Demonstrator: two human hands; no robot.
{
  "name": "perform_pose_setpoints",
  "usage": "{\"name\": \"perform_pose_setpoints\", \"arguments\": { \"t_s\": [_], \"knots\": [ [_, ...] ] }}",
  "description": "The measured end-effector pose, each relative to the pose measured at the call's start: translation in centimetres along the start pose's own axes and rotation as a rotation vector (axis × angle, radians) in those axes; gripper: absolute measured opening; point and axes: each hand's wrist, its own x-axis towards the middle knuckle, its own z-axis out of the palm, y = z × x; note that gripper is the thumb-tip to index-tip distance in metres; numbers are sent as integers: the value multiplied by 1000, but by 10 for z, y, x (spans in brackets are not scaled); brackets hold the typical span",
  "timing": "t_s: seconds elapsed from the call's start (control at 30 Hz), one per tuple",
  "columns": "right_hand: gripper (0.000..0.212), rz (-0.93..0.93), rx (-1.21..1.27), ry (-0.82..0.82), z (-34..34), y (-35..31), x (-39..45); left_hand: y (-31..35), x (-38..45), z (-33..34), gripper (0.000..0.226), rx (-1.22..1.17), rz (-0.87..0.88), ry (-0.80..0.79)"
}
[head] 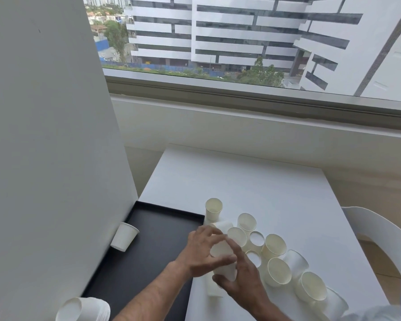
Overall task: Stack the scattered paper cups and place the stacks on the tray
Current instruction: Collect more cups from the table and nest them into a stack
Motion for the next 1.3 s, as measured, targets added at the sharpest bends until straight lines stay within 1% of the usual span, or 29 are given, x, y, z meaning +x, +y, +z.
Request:
{"name": "perform_pose_setpoints", "arguments": {
  "t_s": [0.03, 0.1, 0.17, 0.2, 0.27, 0.33, 0.43, 0.53, 0.6, 0.7, 0.77, 0.9, 1.03, 1.1, 1.13, 1.17, 1.23, 1.3],
  "knots": [
    [95, 2, -6, 0, 0, 1, 0, -2, 1, -3, 87, -3, -25, 4],
    [88, 14, -6, 6, 0, 5, -1, -8, 7, -14, 85, 25, -128, 85],
    [87, 41, 19, 17, 0, 11, -2, -25, 12, -29, 73, 149, -283, 188],
    [87, 59, 30, 18, -1, 14, -2, -37, 12, -38, 71, 246, -369, 212],
    [89, 84, 33, 15, -2, 19, -3, -64, 9, -59, 74, 420, -542, 183],
    [90, 92, 27, 17, -3, 24, -5, -89, 1, -77, 79, 510, -706, 135],
    [91, 95, 24, 15, -3, 28, -7, -121, -13, -92, 84, 518, -880, 72],
    [91, 98, 32, 20, -2, 31, -9, -141, -23, -99, 76, 473, -959, 18],
    [91, 98, 43, 26, -1, 32, -9, -145, -27, -97, 66, 446, -951, -20],
    [91, 98, 58, 24, -1, 32, -8, -141, -30, -88, 48, 483, -892, -6],
    [90, 95, 57, 30, -1, 31, -8, -136, -31, -80, 46, 517, -868, 15],
    [90, 100, 64, 31, 0, 31, -7, -131, -33, -66, 49, 652, -822, 35],
    [91, 110, 70, 27, -1, 32, -8, -129, -27, -58, 40, 737, -750, -9],
    [91, 113, 74, 25, -1, 33, -9, -123, -20, -56, 40, 672, -723, -36],
    [92, 112, 75, 25, -1, 34, -10, -117, -16, -56, 40, 606, -710, -21],
    [92, 109, 77, 25, -1, 34, -10, -109, -11, -56, 40, 529, -696, 20],
    [93, 103, 77, 24, -1, 35, -10, -88, -2, -56, 41, 353, -648, 153],
    [94, 96, 75, 28, -1, 34, -10, -64, 10, -54, 50, 183, -539, 290]
  ]
}}
